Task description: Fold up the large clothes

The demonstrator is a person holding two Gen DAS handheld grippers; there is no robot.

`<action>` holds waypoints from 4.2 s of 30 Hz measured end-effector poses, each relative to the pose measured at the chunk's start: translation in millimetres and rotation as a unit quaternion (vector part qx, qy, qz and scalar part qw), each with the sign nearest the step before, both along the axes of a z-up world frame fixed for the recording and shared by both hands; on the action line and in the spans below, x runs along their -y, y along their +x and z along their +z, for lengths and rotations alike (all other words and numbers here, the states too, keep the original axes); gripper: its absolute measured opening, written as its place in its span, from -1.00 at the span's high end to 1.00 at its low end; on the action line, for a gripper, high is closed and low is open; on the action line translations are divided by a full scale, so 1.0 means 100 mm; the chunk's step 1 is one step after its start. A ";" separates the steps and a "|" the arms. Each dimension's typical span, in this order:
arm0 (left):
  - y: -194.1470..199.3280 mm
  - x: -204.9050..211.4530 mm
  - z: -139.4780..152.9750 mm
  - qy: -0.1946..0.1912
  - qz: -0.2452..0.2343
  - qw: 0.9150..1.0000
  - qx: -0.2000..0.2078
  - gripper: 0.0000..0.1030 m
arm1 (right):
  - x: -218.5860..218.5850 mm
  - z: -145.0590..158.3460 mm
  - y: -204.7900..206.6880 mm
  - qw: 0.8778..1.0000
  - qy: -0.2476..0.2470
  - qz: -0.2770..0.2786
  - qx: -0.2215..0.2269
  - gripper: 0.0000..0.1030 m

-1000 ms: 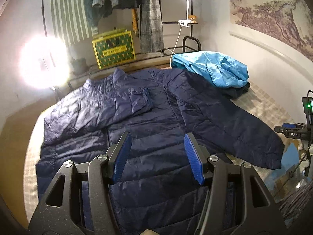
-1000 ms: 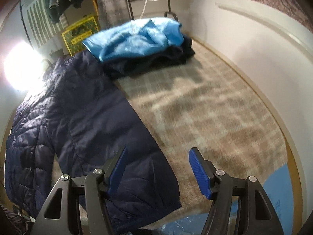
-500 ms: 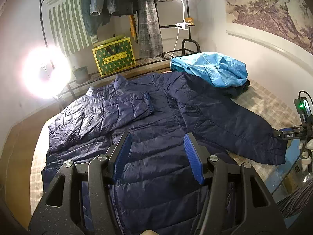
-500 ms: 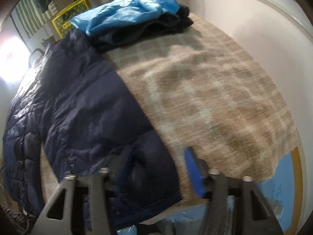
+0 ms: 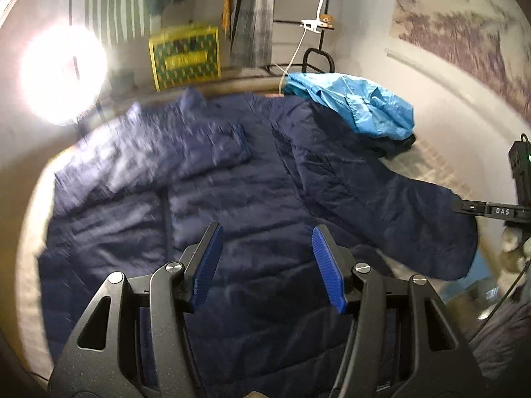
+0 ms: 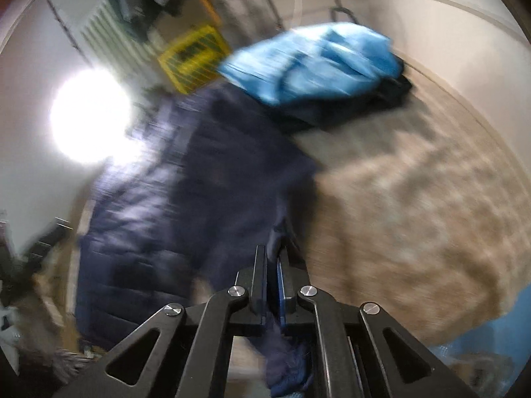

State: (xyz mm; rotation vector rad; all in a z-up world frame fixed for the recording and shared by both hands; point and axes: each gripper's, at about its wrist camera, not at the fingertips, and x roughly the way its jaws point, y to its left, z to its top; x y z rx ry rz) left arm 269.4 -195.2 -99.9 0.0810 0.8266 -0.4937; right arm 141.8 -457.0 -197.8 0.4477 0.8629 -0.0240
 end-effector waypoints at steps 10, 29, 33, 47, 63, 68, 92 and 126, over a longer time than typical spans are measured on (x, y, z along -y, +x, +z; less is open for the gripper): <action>-0.04 -0.11 -0.01 -0.024 -0.011 0.999 -0.019 -0.11 | -0.84 0.31 0.60 0.993 0.034 0.103 0.040 0.97; 0.07 -0.54 -0.31 -0.091 0.022 0.988 -0.121 -0.11 | -1.78 -0.04 1.31 0.982 -0.014 0.188 -0.001 0.15; 0.09 -0.35 -0.45 -0.091 0.012 0.984 -0.152 -0.11 | -1.55 0.13 1.17 0.985 -0.012 0.166 0.031 0.13; 0.28 0.06 -1.04 -0.086 0.026 0.967 -0.240 -0.11 | -0.64 0.26 0.87 0.996 -0.006 0.064 0.057 0.10; 0.58 0.02 -0.42 -0.004 0.019 0.996 -0.089 0.94 | -0.52 0.27 0.94 0.997 -0.006 0.044 0.056 0.10; 0.93 -0.33 -0.24 0.016 0.045 0.997 -0.059 0.95 | -0.58 0.20 1.08 0.998 -0.011 0.047 0.042 0.10; 2.30 -1.88 -0.74 -0.083 0.104 0.984 -0.119 0.96 | -1.02 -0.47 2.28 0.987 -0.124 0.087 -0.053 0.10; 2.81 -2.55 -0.70 -0.027 0.221 0.974 -0.037 0.96 | -1.40 -0.58 2.58 0.977 -0.175 0.108 -0.048 -0.05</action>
